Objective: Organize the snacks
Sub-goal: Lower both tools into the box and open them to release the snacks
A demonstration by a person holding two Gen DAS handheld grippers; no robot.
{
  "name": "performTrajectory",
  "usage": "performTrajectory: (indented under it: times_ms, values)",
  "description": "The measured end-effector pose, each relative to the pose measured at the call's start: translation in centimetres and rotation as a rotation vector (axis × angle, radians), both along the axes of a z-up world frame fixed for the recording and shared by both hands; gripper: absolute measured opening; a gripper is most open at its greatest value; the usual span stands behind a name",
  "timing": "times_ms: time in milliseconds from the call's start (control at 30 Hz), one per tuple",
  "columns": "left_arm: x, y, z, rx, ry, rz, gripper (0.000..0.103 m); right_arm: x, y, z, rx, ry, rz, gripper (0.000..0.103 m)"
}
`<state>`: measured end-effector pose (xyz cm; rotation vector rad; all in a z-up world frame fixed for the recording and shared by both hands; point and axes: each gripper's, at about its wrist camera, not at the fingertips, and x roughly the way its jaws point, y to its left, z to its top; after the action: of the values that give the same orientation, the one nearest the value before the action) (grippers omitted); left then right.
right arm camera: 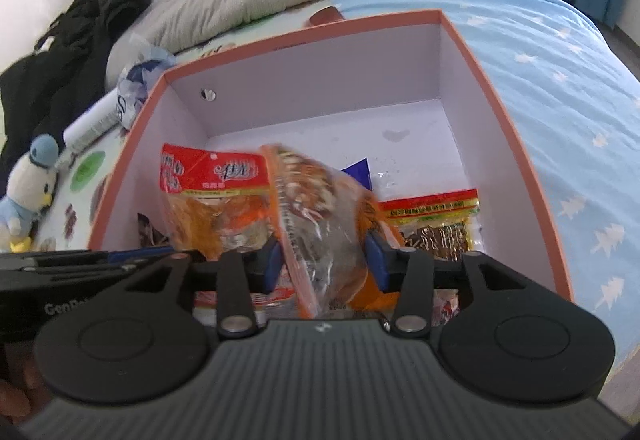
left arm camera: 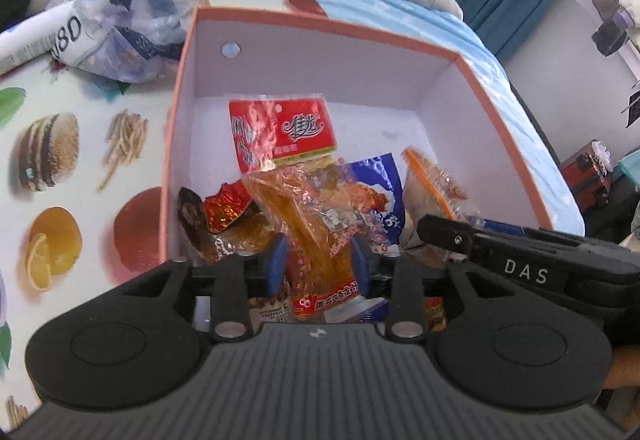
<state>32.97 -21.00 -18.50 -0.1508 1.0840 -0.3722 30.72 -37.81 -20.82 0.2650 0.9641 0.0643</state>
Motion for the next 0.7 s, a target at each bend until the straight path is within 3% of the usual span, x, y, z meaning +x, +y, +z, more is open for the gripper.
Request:
performTrajectory:
  times_ms: [267,700]
  values:
    - [-3.3,1.4,4.3,-0.004,-0.074,0.013,0.05,-3.0,-0.3,2.6,0.008,-0.03,-0.049,0.054]
    - [-12.6,4.1,12.4,-0.036,-0.225,0.026,0.05,-11.0,1.0,9.4,0.02,-0.185,-0.074,0.054]
